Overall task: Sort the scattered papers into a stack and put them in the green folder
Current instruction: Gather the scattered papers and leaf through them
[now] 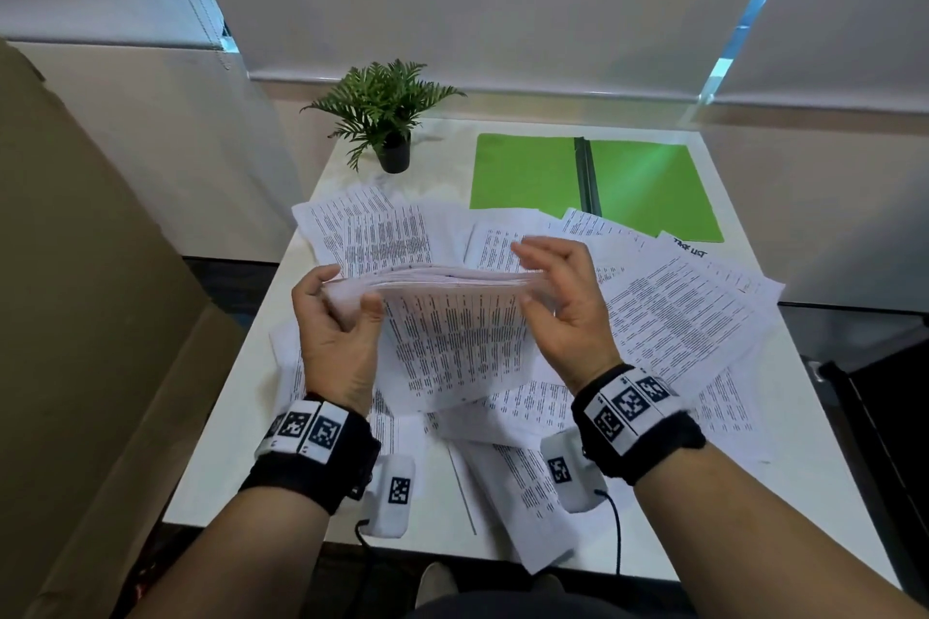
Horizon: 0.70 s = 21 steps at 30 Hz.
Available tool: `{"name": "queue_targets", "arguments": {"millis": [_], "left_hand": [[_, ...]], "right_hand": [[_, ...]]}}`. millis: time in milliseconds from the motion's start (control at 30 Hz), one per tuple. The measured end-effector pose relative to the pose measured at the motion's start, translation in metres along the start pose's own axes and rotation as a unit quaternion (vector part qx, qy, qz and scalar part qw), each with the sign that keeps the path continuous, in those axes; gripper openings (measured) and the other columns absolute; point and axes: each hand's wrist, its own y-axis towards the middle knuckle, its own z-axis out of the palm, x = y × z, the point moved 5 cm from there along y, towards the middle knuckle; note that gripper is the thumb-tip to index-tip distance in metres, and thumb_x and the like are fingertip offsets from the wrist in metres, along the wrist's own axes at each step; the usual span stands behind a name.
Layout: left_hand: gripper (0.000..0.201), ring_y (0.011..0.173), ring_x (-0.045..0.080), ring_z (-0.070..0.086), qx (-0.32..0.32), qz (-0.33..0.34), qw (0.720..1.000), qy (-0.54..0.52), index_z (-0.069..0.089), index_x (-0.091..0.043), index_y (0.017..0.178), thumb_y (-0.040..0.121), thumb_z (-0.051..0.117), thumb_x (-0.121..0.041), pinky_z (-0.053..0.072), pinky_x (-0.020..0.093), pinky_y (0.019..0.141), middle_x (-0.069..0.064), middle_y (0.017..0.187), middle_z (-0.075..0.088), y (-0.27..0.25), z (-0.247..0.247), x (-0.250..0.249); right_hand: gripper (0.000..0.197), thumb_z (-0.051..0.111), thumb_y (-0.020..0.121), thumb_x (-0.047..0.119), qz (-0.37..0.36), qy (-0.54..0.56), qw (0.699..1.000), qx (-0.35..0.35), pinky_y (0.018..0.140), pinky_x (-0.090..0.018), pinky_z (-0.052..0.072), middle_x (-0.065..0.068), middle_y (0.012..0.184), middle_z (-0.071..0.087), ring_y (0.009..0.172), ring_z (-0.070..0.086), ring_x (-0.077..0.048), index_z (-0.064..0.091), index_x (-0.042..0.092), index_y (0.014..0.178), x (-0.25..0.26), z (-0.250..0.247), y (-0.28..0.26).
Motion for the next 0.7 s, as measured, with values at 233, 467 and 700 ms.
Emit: {"name": "queue_targets", "arguments": {"millis": [233, 467, 700], "left_hand": [[0.055, 0.098, 0.025, 0.053, -0.002, -0.130, 0.991, 0.024, 0.045, -0.033, 0.106, 0.066, 0.044, 0.005, 0.050, 0.045, 0.083, 0.004, 0.101, 0.055, -0.008, 0.006, 0.035], [0.042, 0.094, 0.027, 0.055, -0.010, -0.168, 0.986, -0.003, 0.053, -0.028, 0.099, 0.067, 0.043, -0.002, 0.047, 0.050, 0.086, 0.010, 0.097, 0.058, -0.010, 0.011, 0.034], [0.051, 0.112, 0.026, 0.057, 0.007, -0.204, 0.977, 0.060, 0.049, -0.038, 0.116, 0.075, 0.053, -0.008, 0.044, 0.051, 0.102, 0.002, 0.116, 0.062, -0.019, 0.008, 0.064]], "right_hand": [[0.067, 0.040, 0.079, -0.019, 0.243, 0.144, 0.959, 0.023, 0.065, -0.033, 0.046, -0.002, 0.096, 0.046, 0.080, 0.049, -0.016, 0.038, 0.038, 0.115, -0.032, 0.017, -0.007], [0.050, 0.044, 0.077, -0.010, 0.257, 0.138, 0.956, -0.028, 0.073, -0.043, 0.055, -0.019, 0.108, 0.056, 0.096, 0.058, -0.025, 0.049, 0.031, 0.105, -0.042, 0.013, -0.015], [0.044, 0.045, 0.084, -0.011, 0.291, 0.130, 0.948, -0.017, 0.074, -0.028, 0.052, -0.009, 0.105, 0.058, 0.099, 0.058, -0.022, 0.046, 0.027, 0.107, -0.067, 0.015, -0.029]]}}
